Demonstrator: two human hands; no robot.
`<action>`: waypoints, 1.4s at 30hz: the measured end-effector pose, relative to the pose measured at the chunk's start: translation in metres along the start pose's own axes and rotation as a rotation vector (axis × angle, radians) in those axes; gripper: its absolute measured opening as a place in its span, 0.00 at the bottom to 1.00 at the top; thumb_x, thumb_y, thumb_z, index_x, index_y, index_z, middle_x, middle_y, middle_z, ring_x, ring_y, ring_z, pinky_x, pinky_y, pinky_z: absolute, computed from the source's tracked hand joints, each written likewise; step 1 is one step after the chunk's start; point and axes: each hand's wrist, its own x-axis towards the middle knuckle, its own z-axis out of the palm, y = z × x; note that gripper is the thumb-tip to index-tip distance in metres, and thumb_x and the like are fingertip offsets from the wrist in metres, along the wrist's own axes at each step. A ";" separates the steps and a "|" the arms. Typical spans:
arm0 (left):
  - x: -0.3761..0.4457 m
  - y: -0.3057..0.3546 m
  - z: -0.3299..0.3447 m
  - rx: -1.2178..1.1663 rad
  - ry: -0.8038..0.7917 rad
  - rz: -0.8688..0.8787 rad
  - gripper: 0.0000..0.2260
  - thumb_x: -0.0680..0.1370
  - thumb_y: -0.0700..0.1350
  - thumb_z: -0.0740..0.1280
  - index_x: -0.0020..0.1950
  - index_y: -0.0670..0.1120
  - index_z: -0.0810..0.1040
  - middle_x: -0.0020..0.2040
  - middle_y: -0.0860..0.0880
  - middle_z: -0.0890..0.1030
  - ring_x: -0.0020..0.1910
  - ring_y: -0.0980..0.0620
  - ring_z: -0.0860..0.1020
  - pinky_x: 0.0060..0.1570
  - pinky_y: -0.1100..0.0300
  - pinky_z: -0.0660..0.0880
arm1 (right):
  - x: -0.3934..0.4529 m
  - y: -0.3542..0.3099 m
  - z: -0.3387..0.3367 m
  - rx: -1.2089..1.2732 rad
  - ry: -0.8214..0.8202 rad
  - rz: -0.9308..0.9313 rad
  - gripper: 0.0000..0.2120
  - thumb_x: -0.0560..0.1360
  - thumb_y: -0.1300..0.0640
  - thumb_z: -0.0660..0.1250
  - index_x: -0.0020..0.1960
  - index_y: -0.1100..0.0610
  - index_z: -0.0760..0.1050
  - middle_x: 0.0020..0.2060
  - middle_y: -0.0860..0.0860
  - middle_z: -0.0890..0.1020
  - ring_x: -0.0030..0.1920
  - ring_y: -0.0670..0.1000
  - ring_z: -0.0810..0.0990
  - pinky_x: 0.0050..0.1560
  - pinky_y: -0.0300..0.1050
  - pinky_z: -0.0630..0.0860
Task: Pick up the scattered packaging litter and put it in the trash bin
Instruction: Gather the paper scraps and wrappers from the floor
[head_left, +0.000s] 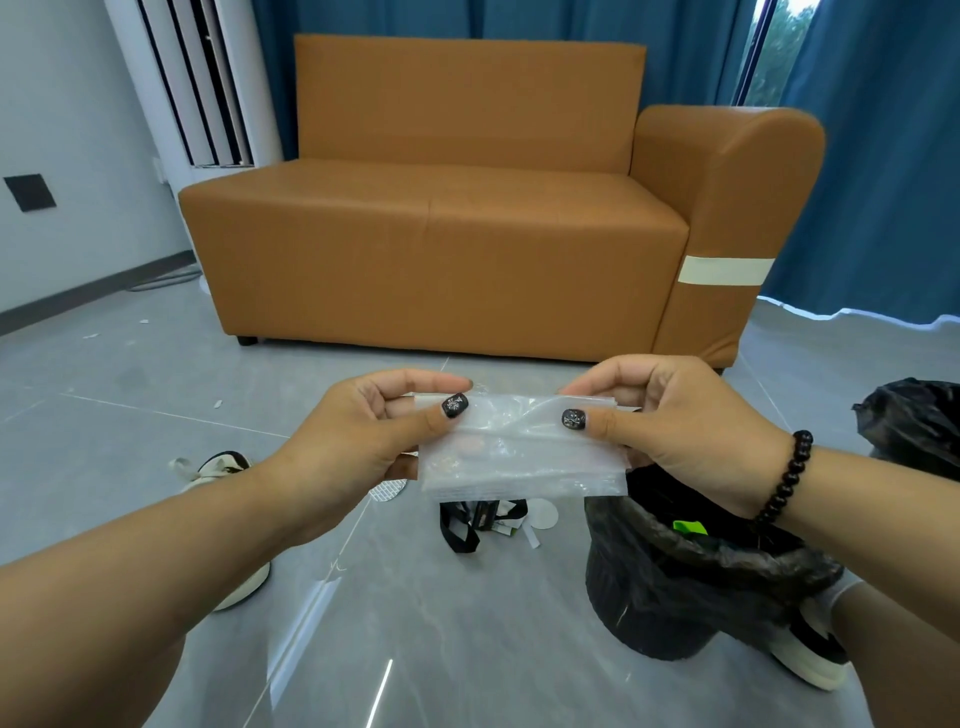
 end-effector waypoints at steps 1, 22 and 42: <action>0.000 0.000 0.001 0.007 -0.013 -0.006 0.14 0.70 0.45 0.69 0.55 0.45 0.80 0.46 0.42 0.85 0.41 0.49 0.84 0.40 0.56 0.82 | 0.000 0.000 0.001 -0.007 0.004 -0.011 0.06 0.70 0.64 0.71 0.47 0.61 0.80 0.43 0.60 0.85 0.40 0.58 0.81 0.40 0.51 0.79; 0.005 -0.005 0.008 -0.106 0.006 -0.003 0.15 0.71 0.38 0.70 0.57 0.44 0.79 0.43 0.44 0.83 0.38 0.51 0.81 0.37 0.61 0.81 | 0.000 0.014 0.003 -0.189 0.017 -0.361 0.06 0.70 0.59 0.71 0.47 0.55 0.80 0.48 0.48 0.82 0.46 0.58 0.81 0.42 0.60 0.79; 0.061 -0.031 0.074 0.002 -0.090 -0.057 0.07 0.74 0.34 0.69 0.48 0.45 0.77 0.38 0.48 0.81 0.35 0.55 0.79 0.33 0.63 0.77 | 0.005 0.042 -0.048 0.315 0.249 0.021 0.17 0.67 0.70 0.72 0.54 0.60 0.76 0.42 0.58 0.84 0.35 0.49 0.83 0.36 0.40 0.80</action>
